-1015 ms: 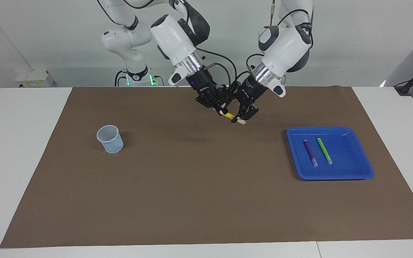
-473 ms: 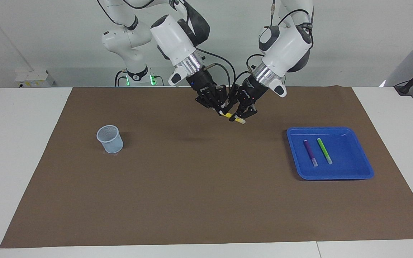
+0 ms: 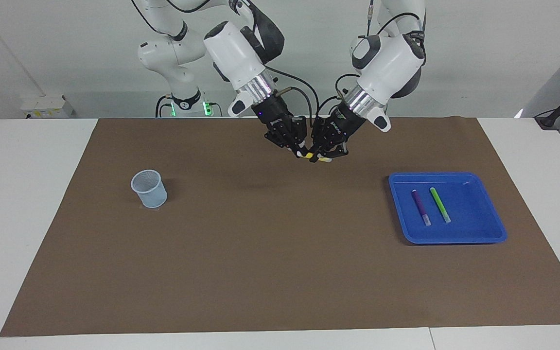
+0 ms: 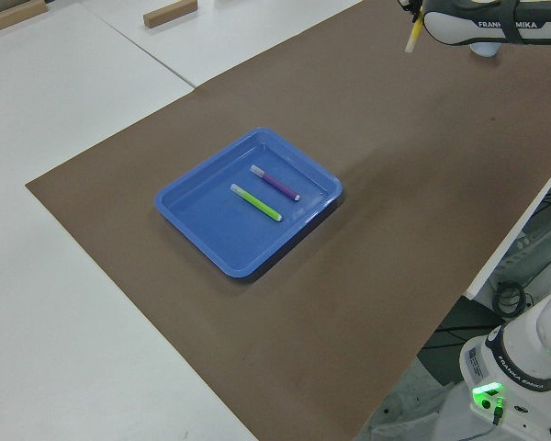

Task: Right arm passes pens to left for tray arrangement
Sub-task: 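Grasp the yellow pen with the left gripper and open the right gripper, then place the yellow pen in the tray while the right gripper returns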

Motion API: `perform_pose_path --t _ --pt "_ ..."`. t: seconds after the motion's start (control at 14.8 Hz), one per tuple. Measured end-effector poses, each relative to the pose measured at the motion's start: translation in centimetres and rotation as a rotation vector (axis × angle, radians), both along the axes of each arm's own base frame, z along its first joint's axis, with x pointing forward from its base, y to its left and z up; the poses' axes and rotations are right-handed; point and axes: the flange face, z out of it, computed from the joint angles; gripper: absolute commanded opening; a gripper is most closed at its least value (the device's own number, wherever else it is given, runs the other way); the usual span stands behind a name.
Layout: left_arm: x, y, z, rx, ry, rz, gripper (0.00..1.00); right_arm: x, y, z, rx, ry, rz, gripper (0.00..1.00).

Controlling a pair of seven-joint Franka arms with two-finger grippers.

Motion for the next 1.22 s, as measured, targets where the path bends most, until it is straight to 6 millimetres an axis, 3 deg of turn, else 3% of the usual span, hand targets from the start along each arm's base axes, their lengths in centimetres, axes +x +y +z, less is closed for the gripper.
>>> perform_pose_path --t 0.27,0.61,1.01,1.22 --pt "0.1 0.2 0.0 0.006 -0.018 -0.022 0.00 0.4 -0.5 0.1 0.001 -0.001 -0.011 1.00" --pt "1.0 2.5 -0.5 0.038 -0.057 -0.120 0.00 0.7 -1.1 -0.5 -0.064 0.050 0.049 1.00" --pt "2.2 10.1 -1.4 0.094 -0.123 -0.407 0.00 2.4 -5.2 -0.6 -0.310 0.111 0.218 1.00" --pt "2.2 13.3 -2.0 0.186 -0.196 -0.634 0.00 3.5 -8.7 0.0 -0.433 0.150 0.316 1.00"
